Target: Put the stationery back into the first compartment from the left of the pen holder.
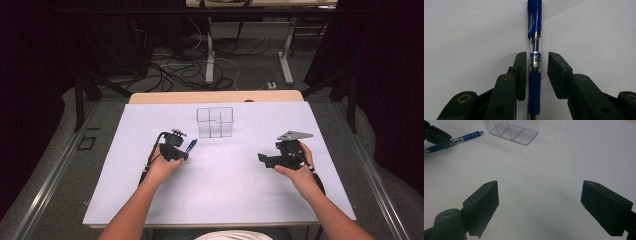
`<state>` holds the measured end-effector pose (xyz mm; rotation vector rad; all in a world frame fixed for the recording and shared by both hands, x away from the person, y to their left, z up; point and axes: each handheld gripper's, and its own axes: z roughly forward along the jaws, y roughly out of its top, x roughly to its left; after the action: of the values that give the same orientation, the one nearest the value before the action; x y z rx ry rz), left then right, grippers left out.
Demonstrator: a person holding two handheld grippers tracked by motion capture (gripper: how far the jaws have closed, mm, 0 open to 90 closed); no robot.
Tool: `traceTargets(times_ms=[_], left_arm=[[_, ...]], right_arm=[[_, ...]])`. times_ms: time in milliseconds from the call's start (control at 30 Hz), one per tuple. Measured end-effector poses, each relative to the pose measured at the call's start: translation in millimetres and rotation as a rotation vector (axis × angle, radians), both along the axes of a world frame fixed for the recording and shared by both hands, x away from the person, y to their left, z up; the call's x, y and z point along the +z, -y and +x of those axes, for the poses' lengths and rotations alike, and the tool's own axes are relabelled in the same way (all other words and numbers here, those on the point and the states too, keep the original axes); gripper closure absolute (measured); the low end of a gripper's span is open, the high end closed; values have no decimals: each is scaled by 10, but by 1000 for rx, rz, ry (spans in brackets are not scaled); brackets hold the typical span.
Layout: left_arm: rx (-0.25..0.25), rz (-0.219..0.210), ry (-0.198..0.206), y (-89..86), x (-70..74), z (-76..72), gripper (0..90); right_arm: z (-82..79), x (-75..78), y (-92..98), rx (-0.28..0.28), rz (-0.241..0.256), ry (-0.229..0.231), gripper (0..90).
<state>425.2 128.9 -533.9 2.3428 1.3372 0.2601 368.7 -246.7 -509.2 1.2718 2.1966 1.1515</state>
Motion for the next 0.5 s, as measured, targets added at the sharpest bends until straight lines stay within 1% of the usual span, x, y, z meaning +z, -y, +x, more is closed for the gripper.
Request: traceTargets(times_ms=[167, 300, 500], left_arm=[[-16, 29, -8, 29, -16, 10, 717], [-22, 35, -15, 33, -11, 19, 731], [-24, 39, -19, 30, -9, 30, 773]], right_arm=[[3, -1, -5, 5, 4, -2, 150], [1, -3, -3, 6, 9, -11, 153], [8, -11, -3, 13, 3, -10, 154]])
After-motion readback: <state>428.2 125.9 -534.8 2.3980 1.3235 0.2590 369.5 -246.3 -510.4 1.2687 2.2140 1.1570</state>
